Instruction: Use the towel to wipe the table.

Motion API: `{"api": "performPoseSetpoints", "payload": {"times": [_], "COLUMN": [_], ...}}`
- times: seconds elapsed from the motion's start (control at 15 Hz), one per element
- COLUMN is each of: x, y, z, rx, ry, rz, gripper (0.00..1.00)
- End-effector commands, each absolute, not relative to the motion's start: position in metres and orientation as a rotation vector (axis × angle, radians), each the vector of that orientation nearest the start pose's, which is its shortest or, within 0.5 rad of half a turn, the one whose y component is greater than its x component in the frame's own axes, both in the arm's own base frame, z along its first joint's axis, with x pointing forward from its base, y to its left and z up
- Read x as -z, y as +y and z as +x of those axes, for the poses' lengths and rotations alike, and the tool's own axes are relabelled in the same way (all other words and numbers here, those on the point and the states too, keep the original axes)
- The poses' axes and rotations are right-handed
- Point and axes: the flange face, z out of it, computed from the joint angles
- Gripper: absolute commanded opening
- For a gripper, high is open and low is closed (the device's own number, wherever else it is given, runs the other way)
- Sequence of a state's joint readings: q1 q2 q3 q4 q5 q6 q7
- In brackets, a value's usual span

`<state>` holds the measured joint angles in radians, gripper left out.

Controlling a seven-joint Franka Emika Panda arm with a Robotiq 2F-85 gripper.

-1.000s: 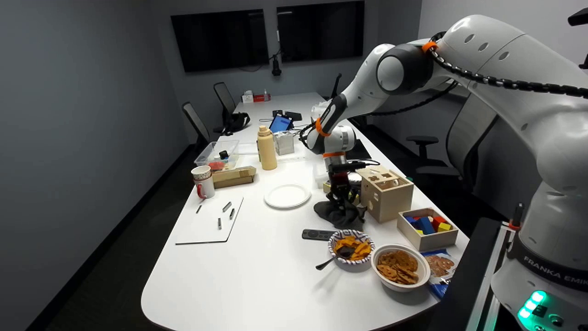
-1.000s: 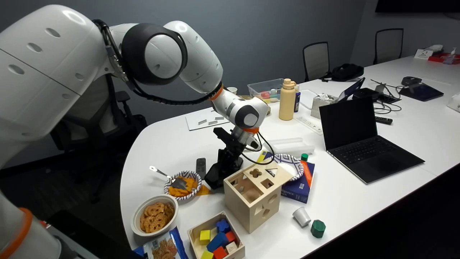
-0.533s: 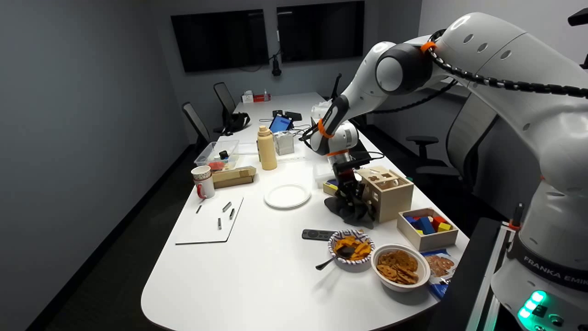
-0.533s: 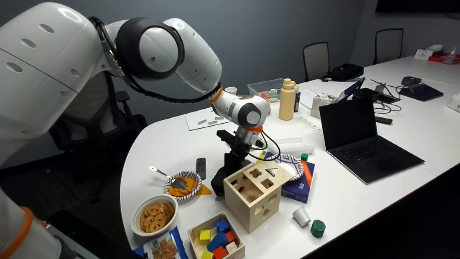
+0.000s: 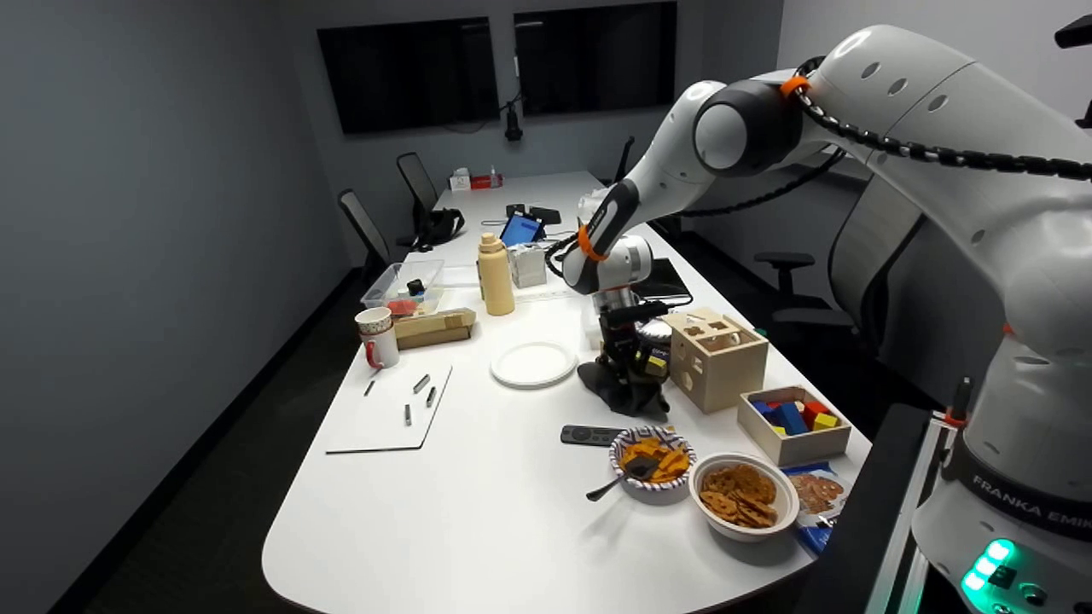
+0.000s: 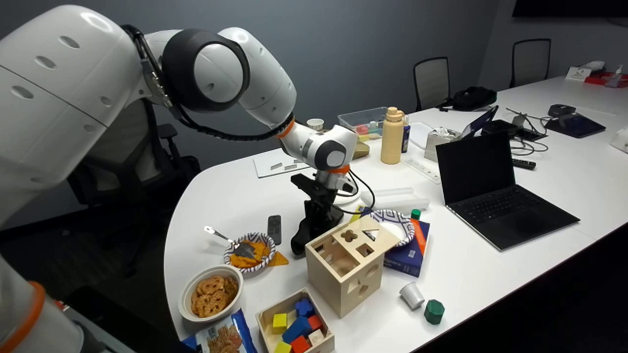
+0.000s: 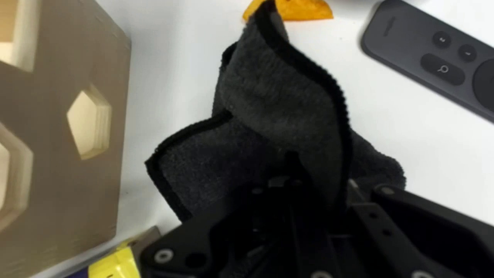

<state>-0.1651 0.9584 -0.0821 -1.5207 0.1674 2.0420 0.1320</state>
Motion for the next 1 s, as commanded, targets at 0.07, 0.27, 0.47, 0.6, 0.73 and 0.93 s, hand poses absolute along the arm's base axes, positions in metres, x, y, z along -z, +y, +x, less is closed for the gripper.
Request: {"api": "performPoseSetpoints", "payload": {"times": [0.07, 0.27, 0.47, 0.6, 0.73, 0.93], "x": [-0.056, -0.060, -0.063, -0.064, -0.065, -0.065], "y": [-0.124, -0.111, -0.109, -0.115, -0.128, -0.152], "z": [0.636, 0.632, 0.620, 0.611, 0.602, 0.589], "rx": [-0.617, -0.658, -0.732, -0.781, -0.806, -0.857], "ry": [0.542, 0.450, 0.420, 0.447, 0.494, 0.565], "rz": [-2.883, -2.820, -2.783, -2.783, -2.795, -2.805], "gripper": [0.02, 0.02, 0.02, 0.02, 0.02, 0.02]}}
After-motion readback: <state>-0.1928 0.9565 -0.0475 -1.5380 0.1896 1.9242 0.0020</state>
